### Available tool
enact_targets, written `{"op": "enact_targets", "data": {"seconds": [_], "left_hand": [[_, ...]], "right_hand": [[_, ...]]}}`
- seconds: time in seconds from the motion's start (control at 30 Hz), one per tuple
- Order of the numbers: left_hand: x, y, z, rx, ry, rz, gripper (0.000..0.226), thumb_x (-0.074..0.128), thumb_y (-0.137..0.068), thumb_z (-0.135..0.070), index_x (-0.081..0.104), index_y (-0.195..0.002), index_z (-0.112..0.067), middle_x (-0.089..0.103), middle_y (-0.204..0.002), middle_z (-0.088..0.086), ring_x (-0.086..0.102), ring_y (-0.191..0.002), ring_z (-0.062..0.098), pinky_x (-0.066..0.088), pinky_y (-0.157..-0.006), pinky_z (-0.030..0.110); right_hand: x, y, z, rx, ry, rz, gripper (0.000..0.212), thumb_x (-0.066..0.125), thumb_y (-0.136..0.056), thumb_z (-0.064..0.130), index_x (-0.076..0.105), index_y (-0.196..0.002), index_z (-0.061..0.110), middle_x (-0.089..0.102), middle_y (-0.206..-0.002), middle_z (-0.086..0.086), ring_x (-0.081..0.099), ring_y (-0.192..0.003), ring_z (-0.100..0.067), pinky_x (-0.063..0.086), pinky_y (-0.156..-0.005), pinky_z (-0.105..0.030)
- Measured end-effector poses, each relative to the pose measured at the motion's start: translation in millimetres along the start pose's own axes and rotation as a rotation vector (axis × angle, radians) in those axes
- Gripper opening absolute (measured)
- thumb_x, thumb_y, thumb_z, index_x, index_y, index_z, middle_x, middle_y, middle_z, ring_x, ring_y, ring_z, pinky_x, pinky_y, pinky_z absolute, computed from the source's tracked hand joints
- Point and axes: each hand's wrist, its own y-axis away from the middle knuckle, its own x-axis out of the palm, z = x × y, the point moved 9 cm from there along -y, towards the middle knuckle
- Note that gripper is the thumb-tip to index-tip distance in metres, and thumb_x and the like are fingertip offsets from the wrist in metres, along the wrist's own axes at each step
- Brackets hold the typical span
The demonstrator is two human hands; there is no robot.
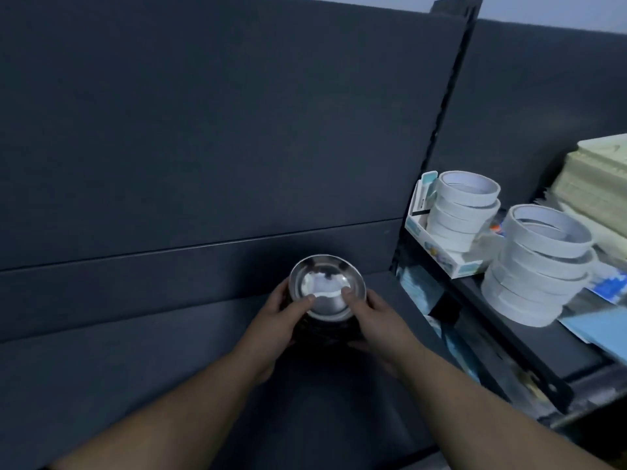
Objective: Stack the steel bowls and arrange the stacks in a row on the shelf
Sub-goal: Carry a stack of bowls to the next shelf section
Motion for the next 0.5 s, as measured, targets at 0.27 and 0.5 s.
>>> {"op": "enact_targets", "data": {"seconds": [0.27,0.5], "left_hand": [[-0.1,21.6,-7.5,0.063,0.056,-0.207,0.039,0.06,-0.092,-0.022,0.05,-0.13,-0.028,0.064,-0.123,-0.013,0.063,-0.102,0.001,0.045,-0.091,0.024],[-45.4,91.0,21.0,-0.031,-0.636,-0.34,0.069,0.06,-0.089,-0.043,0.031,-0.147,-0.021,0.032,-0.152,0.0,0.03,-0.14,0.013,0.018,-0.108,0.014]], "right_hand": [[-2.2,-7.4,-10.7,-0.069,0.016,0.073,0.078,0.057,-0.067,0.078,0.05,-0.132,0.036,0.06,-0.127,0.011,0.058,-0.113,-0.011,0.051,-0.095,-0.04],[-2.0,42.0,-44.9,-0.152,0.458,-0.021,0.029,0.06,-0.091,0.038,0.065,-0.11,0.016,0.069,-0.111,-0.004,0.061,-0.102,-0.018,0.041,-0.087,-0.023]]}}
